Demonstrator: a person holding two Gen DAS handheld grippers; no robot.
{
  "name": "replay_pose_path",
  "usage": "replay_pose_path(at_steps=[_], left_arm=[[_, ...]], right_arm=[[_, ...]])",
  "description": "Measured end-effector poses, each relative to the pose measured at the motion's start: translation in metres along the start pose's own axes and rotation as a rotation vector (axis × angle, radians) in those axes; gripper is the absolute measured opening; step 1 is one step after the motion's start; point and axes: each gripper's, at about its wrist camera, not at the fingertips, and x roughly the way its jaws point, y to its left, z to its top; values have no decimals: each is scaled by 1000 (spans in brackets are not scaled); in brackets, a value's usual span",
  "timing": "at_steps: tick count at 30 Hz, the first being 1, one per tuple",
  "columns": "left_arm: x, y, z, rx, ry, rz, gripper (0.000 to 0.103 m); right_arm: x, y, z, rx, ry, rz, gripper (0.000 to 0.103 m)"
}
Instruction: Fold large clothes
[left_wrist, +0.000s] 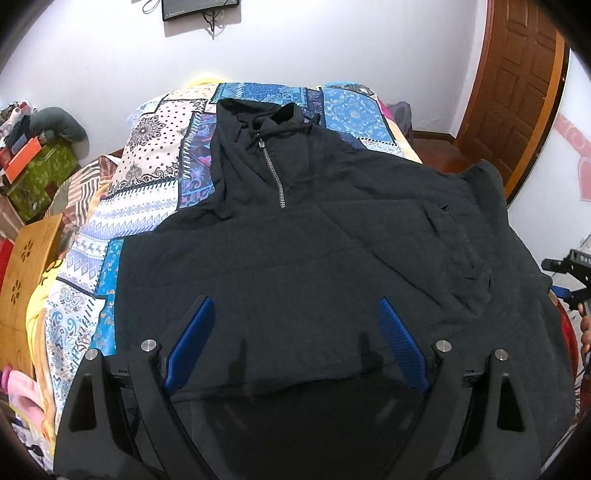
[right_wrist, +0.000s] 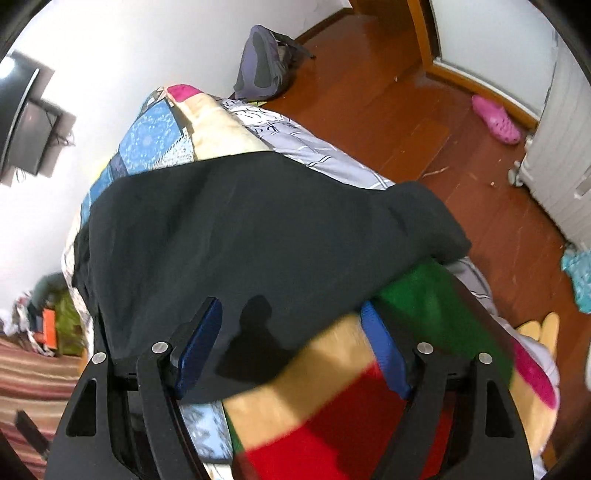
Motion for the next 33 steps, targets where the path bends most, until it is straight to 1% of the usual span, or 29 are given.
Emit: replay_pose_path(at_steps=[3, 4, 6, 8, 9, 10, 11, 12, 15, 16, 18, 22, 25, 29, 31, 33], left_arm=[[-2, 2, 0, -6, -4, 0, 89], [-2, 3, 0, -8, -5, 1, 89], [-4, 5, 0, -11, -7, 2, 89], [-6, 7, 0, -13, -10, 4, 89], [-7, 8, 0, -13, -12, 4, 89], [-9, 9, -1, -12, -17, 4, 89], [-11, 10, -1, -12, -21, 4, 89], [-12, 11, -1, -13, -25, 4, 89], [-18, 15, -1, -18, -36, 0, 89], [-21, 16, -2, -21, -40, -2, 89], [-24, 19, -2, -27, -50, -7, 89], [-34, 24, -3, -39, -72, -21, 89], [-42, 29, -5, -41, -91, -27, 89], [-54, 35, -9, -40, -113, -23, 89], [-59, 40, -10, -46, -121, -24, 89], [-65, 45, -12, -52, -129, -25, 89]], right_arm=[[11, -4, 7, 44, 13, 19, 76], [14, -5, 10, 57, 7, 14, 72], [16, -5, 13, 75, -3, -3, 60], [14, -4, 15, 89, -23, -58, 30], [12, -3, 15, 88, -34, -77, 25], [9, -2, 16, 86, -43, -82, 23], [6, 0, 17, 81, -48, -73, 17], [-2, 5, 16, 70, -59, -61, 15], [-26, 22, 15, 19, -120, -49, 11], [-40, 33, 13, -12, -149, -32, 10], [-57, 53, 13, -64, -180, -7, 9], [-97, 108, 2, -198, -254, 86, 9], [-117, 151, -16, -314, -290, 140, 9], [-121, 203, -49, -461, -283, 199, 9], [-114, 227, -66, -535, -269, 204, 9], [-100, 244, -80, -595, -228, 215, 9]])
